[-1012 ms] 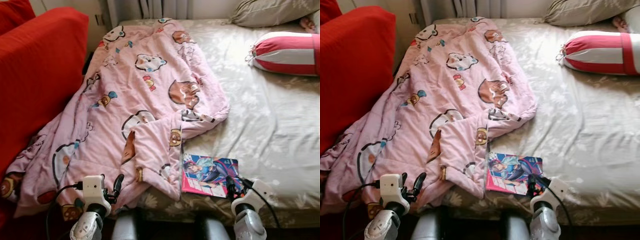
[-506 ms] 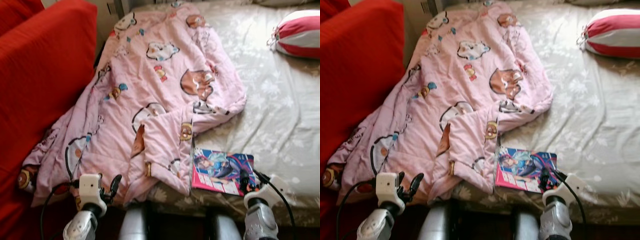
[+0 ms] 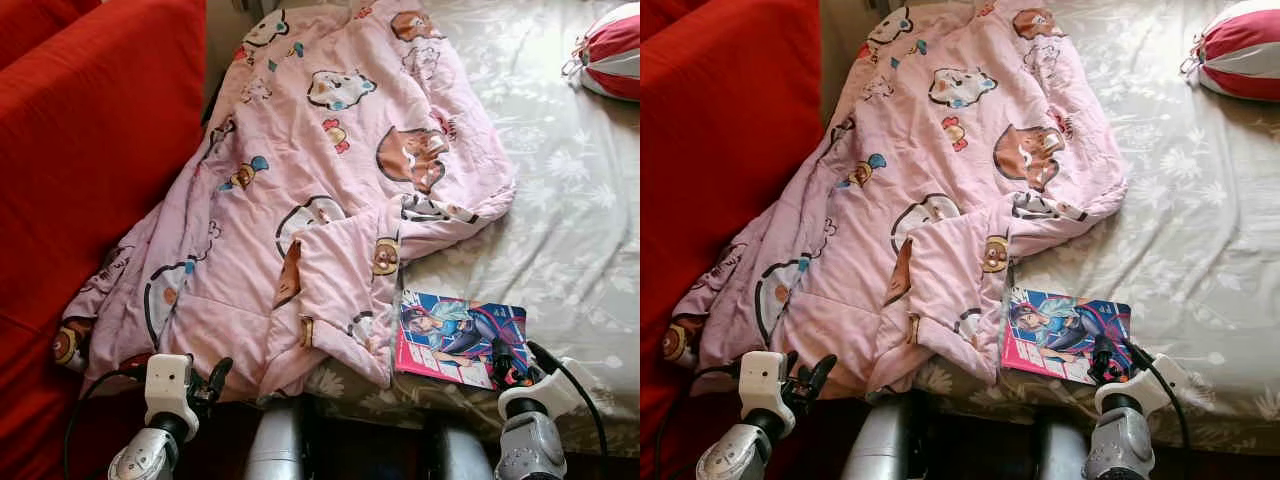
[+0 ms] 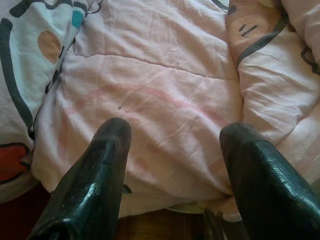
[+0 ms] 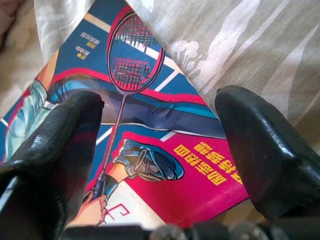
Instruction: Clean up the room
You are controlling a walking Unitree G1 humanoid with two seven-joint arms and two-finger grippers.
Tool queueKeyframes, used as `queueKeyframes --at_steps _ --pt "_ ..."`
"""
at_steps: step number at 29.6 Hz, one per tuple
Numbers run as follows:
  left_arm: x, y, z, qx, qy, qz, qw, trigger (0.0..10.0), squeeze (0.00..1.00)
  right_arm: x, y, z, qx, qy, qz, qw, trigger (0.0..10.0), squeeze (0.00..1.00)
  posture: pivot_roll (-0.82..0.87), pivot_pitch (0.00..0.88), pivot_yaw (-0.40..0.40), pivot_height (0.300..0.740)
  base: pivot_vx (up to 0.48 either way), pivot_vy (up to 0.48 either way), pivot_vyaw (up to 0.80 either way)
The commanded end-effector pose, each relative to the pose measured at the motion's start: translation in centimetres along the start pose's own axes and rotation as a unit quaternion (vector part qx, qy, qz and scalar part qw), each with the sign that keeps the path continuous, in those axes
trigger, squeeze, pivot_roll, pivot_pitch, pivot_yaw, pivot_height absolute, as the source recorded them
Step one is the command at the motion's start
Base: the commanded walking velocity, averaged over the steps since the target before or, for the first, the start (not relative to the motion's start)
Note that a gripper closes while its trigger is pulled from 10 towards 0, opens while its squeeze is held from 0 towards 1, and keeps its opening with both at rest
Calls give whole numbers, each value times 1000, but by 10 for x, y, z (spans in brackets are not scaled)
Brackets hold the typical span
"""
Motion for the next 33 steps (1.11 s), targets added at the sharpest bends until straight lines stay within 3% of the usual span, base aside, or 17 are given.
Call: queueKeyframes --at_steps 1,8,16,23,33 --pt "9 -13 11 -10 9 24 1000 10000 0 7 -14 -8 -14 -10 25 1000 10000 0 276 215 157 610 0 0 0" --pt "6 -16 12 -13 2 28 1000 10000 0 14 -26 -14 -100 5 49 994 10000 0 284 218 165 610 0 0 0" --pt "5 -18 9 -18 -3 31 999 10000 0 26 -39 -29 -133 -8 70 989 10000 0 289 218 167 610 0 0 0" --pt "3 -17 5 -19 -8 27 999 10000 0 30 -41 -32 -148 3 69 987 10000 0 279 209 162 610 0 0 0" --pt "1 -10 -2 -20 -9 10 1000 10000 0 35 -35 -40 -172 6 38 984 10000 0 272 198 152 610 0 0 0"
Point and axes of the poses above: a point about 5 cm out from each wrist's last joint towards the gripper, its own x axis pointing back from the gripper into the wrist, its own y axis along the axis of the wrist's last joint, z = x × y, the point moved 4 cm from there along -x, pointing out of the wrist towards the gripper, and after that the axes turned 1 degree about -x, right-handed, at the moved point
